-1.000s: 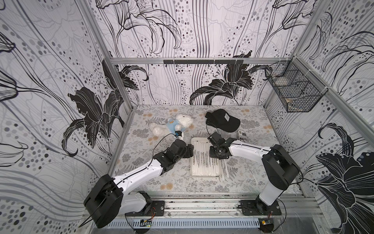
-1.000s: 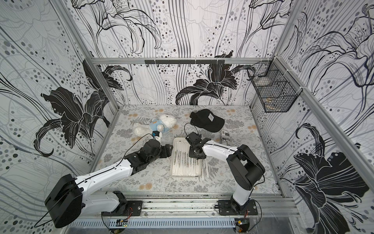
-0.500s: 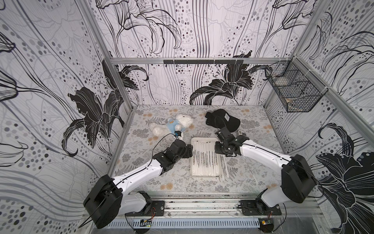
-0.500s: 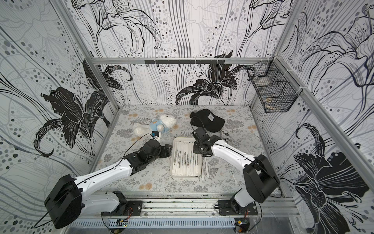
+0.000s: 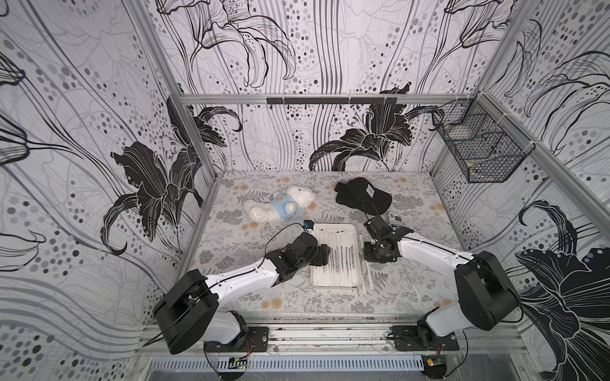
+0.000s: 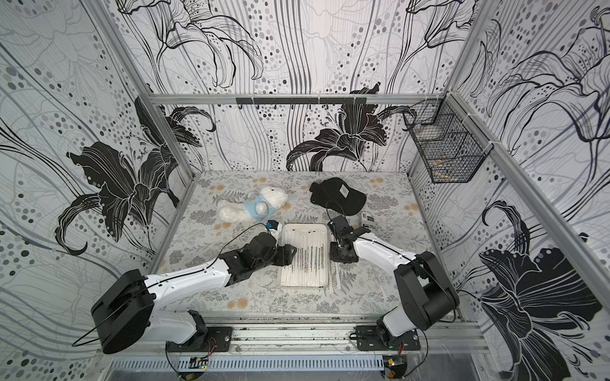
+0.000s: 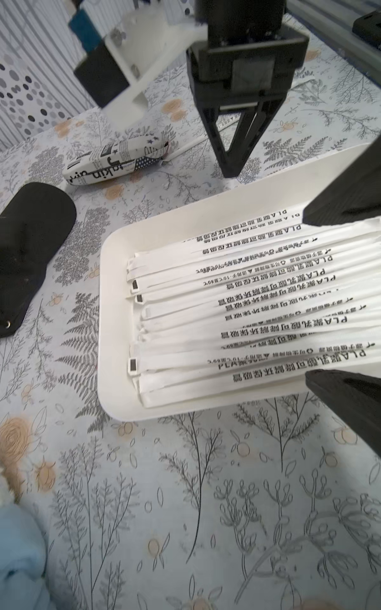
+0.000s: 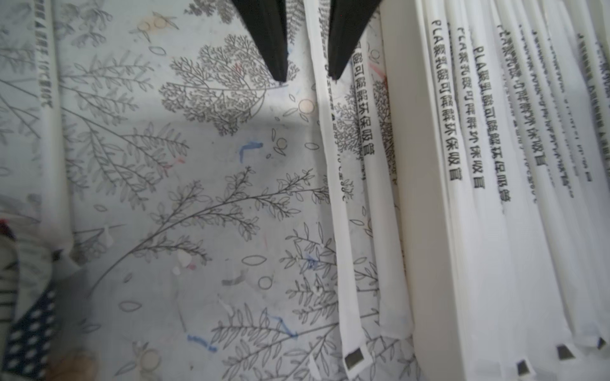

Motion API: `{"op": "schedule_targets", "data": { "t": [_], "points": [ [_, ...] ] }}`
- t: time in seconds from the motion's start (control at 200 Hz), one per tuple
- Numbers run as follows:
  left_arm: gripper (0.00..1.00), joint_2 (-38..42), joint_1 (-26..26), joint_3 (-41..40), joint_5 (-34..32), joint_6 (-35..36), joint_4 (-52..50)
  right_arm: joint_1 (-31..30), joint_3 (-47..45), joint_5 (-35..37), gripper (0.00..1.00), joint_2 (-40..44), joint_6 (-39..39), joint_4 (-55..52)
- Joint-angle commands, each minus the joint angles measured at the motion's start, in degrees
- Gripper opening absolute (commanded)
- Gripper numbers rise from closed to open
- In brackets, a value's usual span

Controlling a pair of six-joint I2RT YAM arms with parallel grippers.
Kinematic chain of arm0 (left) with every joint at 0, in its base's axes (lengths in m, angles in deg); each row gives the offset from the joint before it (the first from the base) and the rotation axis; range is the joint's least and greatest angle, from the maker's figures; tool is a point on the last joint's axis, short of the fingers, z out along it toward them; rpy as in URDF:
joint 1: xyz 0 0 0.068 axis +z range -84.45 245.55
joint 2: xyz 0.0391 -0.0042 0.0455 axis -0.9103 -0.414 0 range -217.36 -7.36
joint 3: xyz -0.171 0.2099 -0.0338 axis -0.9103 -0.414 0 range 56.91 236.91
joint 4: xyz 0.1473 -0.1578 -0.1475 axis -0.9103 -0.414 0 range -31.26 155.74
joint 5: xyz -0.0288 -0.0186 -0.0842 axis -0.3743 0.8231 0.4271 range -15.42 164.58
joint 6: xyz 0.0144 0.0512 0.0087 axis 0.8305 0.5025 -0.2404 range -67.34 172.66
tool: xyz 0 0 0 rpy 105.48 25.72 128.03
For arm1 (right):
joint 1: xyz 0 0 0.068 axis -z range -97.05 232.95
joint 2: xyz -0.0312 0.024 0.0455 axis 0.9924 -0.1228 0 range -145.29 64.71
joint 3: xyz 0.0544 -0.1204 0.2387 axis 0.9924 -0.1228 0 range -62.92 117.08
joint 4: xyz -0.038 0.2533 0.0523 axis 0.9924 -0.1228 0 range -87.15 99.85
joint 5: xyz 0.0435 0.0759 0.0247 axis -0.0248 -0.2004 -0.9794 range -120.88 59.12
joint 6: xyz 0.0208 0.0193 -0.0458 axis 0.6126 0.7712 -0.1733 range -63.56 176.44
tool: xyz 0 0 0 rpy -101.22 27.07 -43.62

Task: Put the straws into the storage box
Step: Pick up the straw from the center of the board.

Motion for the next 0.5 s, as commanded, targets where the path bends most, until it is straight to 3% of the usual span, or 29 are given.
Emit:
{"op": "schedule_targets", "data": {
  "t": [0.0, 0.315, 0.496],
  "points": [
    [0.73, -0.81, -0.51, 1.92, 0.60, -1.36, 3.54, -0.26, 0.62, -1.60, 0.26, -2.50, -2.14, 2.16],
    [0.73, -0.96, -0.51, 2.62, 0.14, -1.27, 3.27, -0.25, 1.43, -1.21, 0.22, -6.75, -3.65, 4.04],
    [0.73, -1.21, -0.51, 2.73, 0.10, -0.98, 3.04, -0.25, -0.25, 0.47, 0.15, -6.01, -3.82, 3.47]
  ]
}}
